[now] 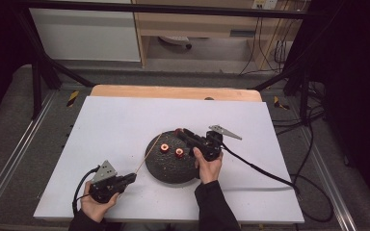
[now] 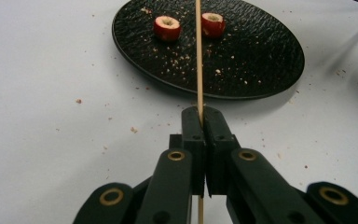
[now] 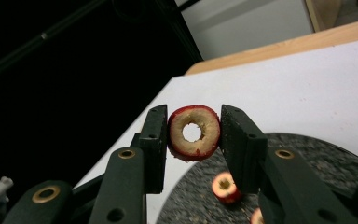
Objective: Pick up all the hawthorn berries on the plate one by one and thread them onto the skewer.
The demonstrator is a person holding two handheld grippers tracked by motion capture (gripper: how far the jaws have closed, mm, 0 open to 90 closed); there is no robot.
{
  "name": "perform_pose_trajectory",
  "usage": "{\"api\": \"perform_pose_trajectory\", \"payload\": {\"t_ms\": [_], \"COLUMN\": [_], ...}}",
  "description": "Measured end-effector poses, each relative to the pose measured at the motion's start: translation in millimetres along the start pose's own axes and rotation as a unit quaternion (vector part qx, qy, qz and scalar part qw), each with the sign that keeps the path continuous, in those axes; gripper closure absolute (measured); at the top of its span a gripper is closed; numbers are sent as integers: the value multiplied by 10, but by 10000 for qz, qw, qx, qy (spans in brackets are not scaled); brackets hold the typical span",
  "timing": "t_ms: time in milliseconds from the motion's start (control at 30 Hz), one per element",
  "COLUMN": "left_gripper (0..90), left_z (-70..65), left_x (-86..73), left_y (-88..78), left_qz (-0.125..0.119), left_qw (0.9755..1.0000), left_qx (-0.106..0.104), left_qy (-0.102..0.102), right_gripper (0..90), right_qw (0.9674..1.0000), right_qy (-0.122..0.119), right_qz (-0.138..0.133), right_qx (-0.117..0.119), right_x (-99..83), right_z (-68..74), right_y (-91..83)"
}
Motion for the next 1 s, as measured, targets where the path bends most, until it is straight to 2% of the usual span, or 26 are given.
{"api": "perform_pose_trajectory", "payload": {"t_ms": [33,67,100,133,167,200,233,267,333,633,833,933,1000], "left_gripper": [882,882,882,882,882,882,882,882,882,882,882,882,882], "left_z": [-7,-20,-20,-29,-29,-39,-39,-51,-65,-137,-175,-203,-224], "left_x": [2,6,6,7,7,6,6,6,9,20,17,17,16], "left_y": [3,8,8,17,17,28,28,40,56,118,165,184,210], "left_qz": [-22,-53,-53,-71,-71,-90,-90,-120,-132,-195,-180,-189,-197], "left_qw": [10000,10000,10000,10000,10000,10000,10000,9999,9999,9998,9998,9998,9998], "left_qx": [-3,5,5,10,10,22,22,29,28,17,-10,-19,-28], "left_qy": [1,-11,-11,-13,-13,-28,-28,-41,-50,-54,-57,-38,-58], "right_gripper": [636,635,635,636,636,635,635,635,636,635,636,636,636], "right_qw": [10000,9999,9999,9995,9995,9990,9990,9983,9975,9947,9917,9888,9887], "right_qy": [0,42,42,46,46,136,136,157,233,350,519,568,582], "right_qz": [0,-133,-133,-298,-298,-431,-431,-566,-671,-971,-1172,-1372,-1372], "right_qx": [0,-27,-27,-16,-16,4,4,21,33,49,98,132,130], "right_x": [0,11,11,20,20,29,29,37,40,12,-28,-26,-36], "right_z": [0,0,0,-2,-2,3,3,-5,-5,-22,-15,12,9], "right_y": [0,8,8,16,16,26,26,41,53,98,129,136,140]}}
Point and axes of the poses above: each handheld gripper's, and its own axes: y roughly forward along the jaws, x roughly out of its top, z roughly to its left, the point moved 2 cm from there along y, roughly forward along the jaws, and after that the axes turned 12 degrees about -z, right-handed, at the moved point
